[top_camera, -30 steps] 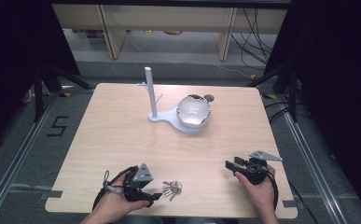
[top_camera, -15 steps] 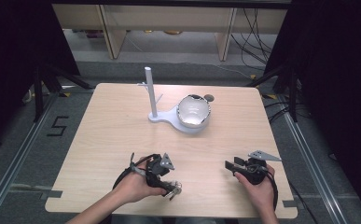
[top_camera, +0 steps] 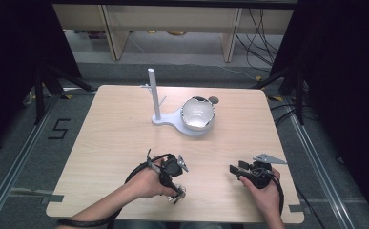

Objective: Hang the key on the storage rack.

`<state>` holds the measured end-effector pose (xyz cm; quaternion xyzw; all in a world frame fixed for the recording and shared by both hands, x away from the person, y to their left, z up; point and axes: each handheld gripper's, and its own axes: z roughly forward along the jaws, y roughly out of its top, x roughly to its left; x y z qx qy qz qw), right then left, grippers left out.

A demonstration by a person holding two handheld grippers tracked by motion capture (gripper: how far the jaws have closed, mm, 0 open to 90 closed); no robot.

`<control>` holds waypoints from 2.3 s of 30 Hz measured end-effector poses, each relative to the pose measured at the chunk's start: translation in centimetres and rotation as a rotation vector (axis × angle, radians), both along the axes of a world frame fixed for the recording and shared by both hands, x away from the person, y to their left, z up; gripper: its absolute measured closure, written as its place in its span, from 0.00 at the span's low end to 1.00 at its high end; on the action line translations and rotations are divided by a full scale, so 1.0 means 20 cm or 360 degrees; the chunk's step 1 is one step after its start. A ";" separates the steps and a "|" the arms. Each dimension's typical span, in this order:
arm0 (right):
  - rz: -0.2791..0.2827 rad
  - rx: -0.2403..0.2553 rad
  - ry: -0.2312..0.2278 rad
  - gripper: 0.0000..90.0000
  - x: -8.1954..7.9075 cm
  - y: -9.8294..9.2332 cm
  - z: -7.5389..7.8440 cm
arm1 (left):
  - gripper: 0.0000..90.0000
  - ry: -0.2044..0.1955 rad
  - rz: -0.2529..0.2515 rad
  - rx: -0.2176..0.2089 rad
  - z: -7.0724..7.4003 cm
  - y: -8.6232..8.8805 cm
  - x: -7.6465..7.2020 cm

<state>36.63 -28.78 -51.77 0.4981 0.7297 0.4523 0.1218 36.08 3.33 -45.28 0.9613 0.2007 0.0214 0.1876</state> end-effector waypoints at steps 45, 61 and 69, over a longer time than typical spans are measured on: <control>0.0009 0.0081 0.0100 0.51 0.00 0.02 -0.01 | 0.35 0.0081 -0.0011 0.0271 -0.15 -0.12 -0.01; 0.0042 0.0054 0.0067 0.51 0.01 0.01 -0.01 | 0.71 0.0122 -0.0062 0.0356 -0.12 -0.09 -0.02; 0.0035 0.0083 0.0080 0.51 0.01 0.02 -0.01 | 0.70 0.0128 -0.0033 0.0339 -0.12 -0.07 -0.01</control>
